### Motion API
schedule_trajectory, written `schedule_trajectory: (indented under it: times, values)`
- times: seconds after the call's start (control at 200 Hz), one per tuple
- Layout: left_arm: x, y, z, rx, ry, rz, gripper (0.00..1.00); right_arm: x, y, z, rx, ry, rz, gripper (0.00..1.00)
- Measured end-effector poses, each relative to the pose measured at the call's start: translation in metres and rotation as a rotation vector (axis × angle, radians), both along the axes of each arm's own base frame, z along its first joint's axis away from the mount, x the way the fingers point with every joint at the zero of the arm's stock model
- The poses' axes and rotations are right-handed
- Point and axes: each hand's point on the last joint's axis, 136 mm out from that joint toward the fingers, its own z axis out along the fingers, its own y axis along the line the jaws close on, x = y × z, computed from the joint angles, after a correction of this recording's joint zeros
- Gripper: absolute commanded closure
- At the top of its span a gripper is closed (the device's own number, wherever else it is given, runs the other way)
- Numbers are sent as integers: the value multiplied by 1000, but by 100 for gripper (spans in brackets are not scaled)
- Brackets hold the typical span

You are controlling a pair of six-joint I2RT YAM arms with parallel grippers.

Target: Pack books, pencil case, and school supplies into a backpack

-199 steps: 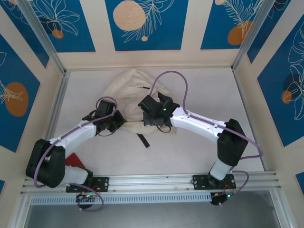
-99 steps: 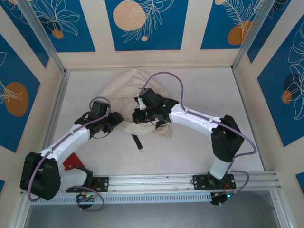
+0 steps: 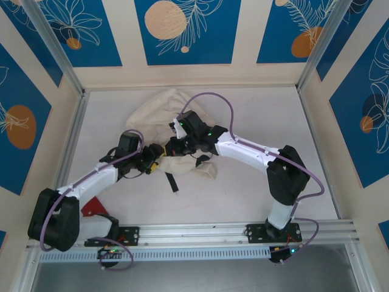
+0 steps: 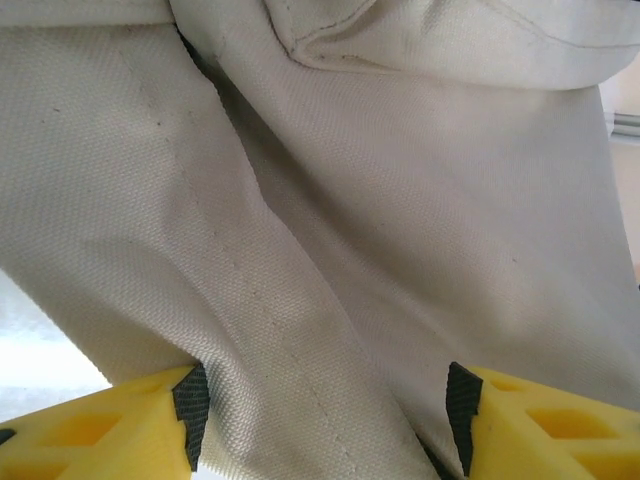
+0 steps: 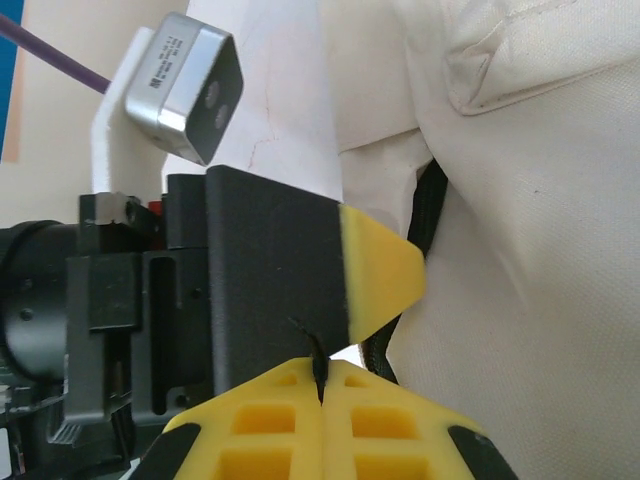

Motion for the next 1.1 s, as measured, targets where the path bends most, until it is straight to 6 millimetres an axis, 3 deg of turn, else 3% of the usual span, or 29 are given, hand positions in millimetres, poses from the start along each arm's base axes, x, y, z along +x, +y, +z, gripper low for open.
schedule_trajectory:
  times: [0.35, 0.41, 0.545, 0.655, 0.805, 0.925, 1.01, 1.1]
  values:
    - [-1, 4, -20, 47, 52, 10, 93, -2, -10, -15, -54, 21, -25, 100]
    - [-2, 6, -21, 70, 49, 2, 99, 0, -17, -22, -97, 22, -50, 89]
    - [-4, 12, -25, 123, 50, -10, 100, 3, -40, -34, -210, 26, -136, 53]
    - [-5, 20, -28, 180, 52, -14, 100, 7, -58, -26, -231, 15, -211, 37]
    - [-8, 31, -32, 256, 56, -25, 100, 36, -93, -13, -187, 56, -342, 34]
    - [-7, 42, -34, 308, 55, -34, 100, 69, -121, -29, -182, 131, -440, 34]
    - [-5, 51, -33, 331, 52, -35, 100, 88, -124, -47, -185, 183, -461, 32]
    - [-2, 60, -31, 350, 49, -33, 100, 105, -114, -65, -160, 226, -444, 29]
